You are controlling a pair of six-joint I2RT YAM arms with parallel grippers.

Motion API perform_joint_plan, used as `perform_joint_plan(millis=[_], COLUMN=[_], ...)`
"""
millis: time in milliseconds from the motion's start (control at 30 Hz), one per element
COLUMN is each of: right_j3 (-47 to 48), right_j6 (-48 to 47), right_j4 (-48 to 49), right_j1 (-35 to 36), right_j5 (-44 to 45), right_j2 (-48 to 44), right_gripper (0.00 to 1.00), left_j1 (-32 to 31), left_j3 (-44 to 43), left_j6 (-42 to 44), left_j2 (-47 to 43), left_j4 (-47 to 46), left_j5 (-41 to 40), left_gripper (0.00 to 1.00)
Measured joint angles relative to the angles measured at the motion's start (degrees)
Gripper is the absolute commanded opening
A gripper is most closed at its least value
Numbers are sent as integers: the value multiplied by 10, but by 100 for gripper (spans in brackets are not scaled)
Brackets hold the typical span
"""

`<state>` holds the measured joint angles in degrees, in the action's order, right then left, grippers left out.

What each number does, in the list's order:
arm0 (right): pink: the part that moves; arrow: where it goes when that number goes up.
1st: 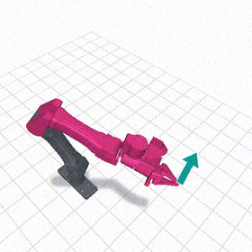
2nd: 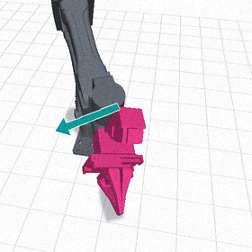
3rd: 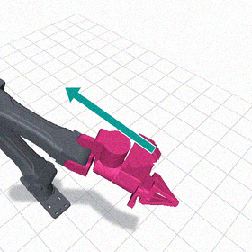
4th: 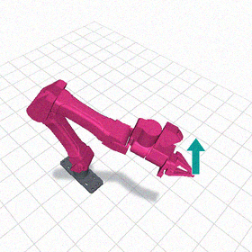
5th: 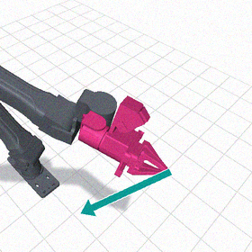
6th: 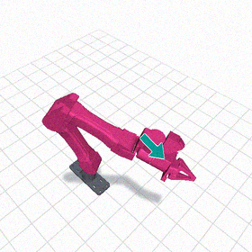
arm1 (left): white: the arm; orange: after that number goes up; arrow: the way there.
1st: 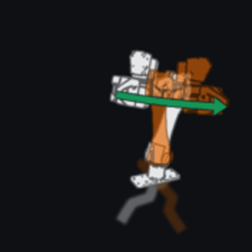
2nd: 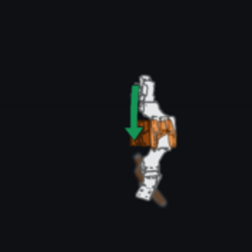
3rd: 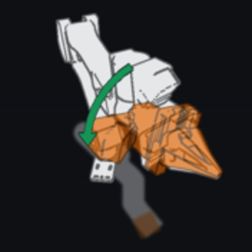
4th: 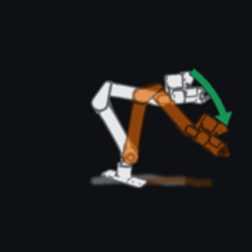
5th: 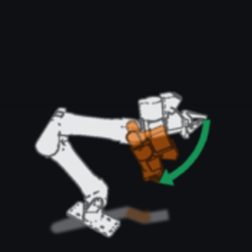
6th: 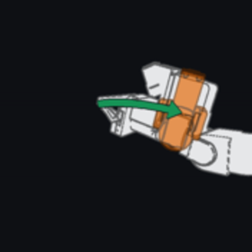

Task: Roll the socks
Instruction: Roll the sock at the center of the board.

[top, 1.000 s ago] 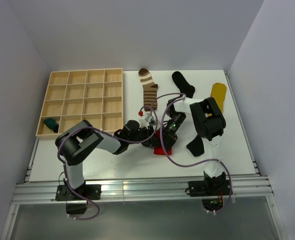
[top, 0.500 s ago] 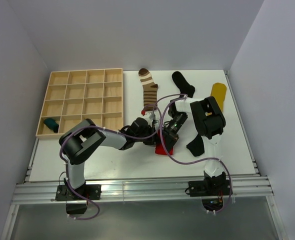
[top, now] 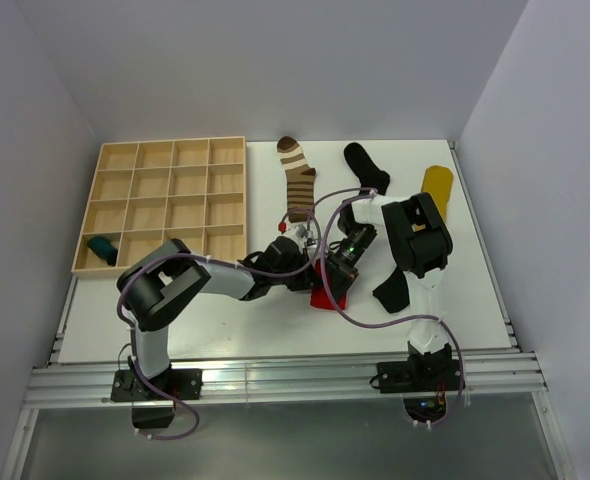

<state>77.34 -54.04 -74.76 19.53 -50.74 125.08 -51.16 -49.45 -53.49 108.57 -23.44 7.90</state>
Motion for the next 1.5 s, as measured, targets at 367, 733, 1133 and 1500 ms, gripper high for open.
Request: perform_joint_plan(millis=[367,733,1133,1500], right_j3=[-2,3,11,11], right_j6=[43,117,171,187], right_j4=[19,42,51,54], right_j1=[-7,-7,-3,-2], right_j5=[3,30,51,55], right_j2=[0,0,0,0], right_gripper=[18,18,18,18], left_j1=[-2,-3,-4,-5], left_j3=[20,50,70,87], left_j6=[-30,-45,-29,47], left_j2=[-17,-38,-48,-94], left_j4=[4,-3,-32,-15], left_j5=[-18,-28,-28,-37], left_gripper=[0,0,27,40])
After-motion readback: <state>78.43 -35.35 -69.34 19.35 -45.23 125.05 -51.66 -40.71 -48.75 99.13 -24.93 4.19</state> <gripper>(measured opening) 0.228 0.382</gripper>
